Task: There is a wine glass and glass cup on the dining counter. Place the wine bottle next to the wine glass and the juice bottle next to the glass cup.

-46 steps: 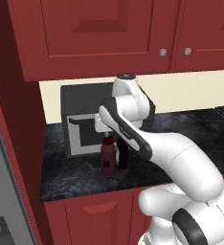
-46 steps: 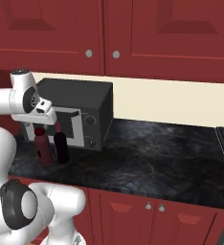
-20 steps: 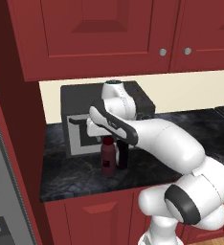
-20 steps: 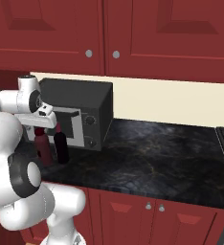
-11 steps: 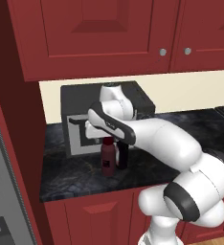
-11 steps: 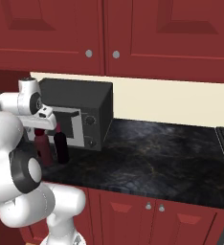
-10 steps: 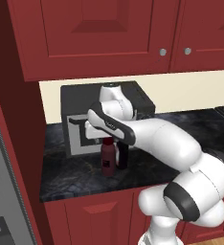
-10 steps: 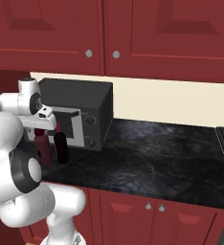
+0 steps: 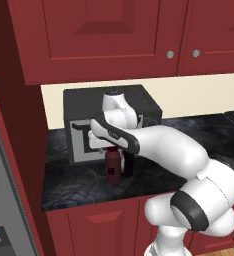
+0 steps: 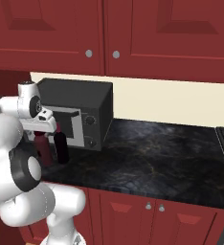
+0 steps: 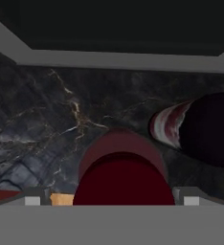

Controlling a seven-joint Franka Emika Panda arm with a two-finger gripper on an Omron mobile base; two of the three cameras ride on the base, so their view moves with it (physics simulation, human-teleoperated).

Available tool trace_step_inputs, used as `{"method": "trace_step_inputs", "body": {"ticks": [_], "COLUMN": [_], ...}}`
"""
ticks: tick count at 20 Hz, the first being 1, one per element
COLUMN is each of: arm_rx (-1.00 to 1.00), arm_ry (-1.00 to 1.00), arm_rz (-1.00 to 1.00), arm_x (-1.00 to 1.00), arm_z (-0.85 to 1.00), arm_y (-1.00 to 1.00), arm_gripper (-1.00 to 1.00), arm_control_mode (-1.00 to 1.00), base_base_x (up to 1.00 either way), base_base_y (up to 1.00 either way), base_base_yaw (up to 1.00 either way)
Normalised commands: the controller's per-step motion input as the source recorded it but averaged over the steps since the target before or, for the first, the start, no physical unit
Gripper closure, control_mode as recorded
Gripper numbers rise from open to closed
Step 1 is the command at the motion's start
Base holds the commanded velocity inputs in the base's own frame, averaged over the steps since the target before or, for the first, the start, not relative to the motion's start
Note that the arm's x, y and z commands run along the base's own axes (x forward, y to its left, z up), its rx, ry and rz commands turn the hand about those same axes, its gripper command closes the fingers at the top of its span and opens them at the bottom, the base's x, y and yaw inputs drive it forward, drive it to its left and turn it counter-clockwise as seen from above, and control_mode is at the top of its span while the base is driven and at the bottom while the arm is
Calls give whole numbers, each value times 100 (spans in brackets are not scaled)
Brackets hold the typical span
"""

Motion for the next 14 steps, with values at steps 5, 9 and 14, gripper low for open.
{"method": "trace_step_inputs", "body": {"ticks": [5, 9, 14], "arm_rx": [-3, -2, 0], "arm_ry": [0, 0, 0], "arm_rz": [0, 0, 0], "arm_x": [-1, -8, -15], "arm_z": [-13, -5, 1], "arm_y": [0, -1, -1], "arm_gripper": [100, 100, 100], "arm_control_mode": [-100, -100, -100], "base_base_x": [0, 0, 0], "base_base_y": [0, 0, 0], "base_base_yaw": [0, 0, 0]}}
